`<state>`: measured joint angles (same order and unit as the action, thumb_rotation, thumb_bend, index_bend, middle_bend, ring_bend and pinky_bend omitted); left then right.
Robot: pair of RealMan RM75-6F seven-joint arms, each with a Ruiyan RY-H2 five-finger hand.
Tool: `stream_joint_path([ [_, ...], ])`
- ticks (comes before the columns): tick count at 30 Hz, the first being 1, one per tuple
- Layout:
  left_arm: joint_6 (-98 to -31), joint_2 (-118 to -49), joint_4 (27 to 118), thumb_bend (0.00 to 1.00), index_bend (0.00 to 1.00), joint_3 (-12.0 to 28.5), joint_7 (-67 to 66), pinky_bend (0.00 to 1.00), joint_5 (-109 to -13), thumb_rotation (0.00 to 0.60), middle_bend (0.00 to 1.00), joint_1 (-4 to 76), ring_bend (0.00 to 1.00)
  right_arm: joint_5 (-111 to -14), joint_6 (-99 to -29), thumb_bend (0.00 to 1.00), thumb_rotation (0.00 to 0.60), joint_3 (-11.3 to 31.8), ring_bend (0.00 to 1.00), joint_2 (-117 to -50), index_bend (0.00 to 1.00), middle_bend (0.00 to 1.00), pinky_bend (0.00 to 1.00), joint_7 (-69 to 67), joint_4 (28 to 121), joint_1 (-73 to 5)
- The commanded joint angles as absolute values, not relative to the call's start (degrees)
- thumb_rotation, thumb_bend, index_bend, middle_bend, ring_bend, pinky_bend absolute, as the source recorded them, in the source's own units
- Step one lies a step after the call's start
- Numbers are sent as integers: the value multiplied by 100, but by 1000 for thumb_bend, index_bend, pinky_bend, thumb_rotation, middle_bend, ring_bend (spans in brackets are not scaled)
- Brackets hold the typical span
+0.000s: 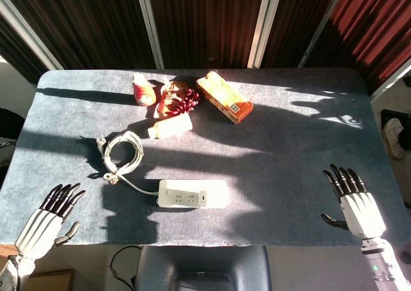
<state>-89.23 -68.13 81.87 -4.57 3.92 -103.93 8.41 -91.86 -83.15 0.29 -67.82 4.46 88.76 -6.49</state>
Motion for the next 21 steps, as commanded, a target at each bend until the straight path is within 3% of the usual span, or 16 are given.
stream_joint_path([
  [1,-8905,-6826,8199,416,0,-460,374,73,-10387,600,0,856,0,-9187,-8308,216,600,26,0,-6782,0,0,0,446,8872,-651],
  [8,-9117,-7475,7817,416,0,-519,664,73,-10806,600,0,967,0,-9171,-8290,216,600,29,0,-6739,0,0,0,373,8854,-663],
  [13,-8449,-8191,7756,408,0,-817,903,72,-11193,600,0,1361,0,-9112,-8214,216,600,41,0,-6720,0,0,0,339,8842,-691],
  [21,-7584,-9385,7926,401,0,-649,142,67,-11099,600,0,1748,0,-9008,-8234,216,600,101,0,-6654,0,0,0,172,8806,-684],
])
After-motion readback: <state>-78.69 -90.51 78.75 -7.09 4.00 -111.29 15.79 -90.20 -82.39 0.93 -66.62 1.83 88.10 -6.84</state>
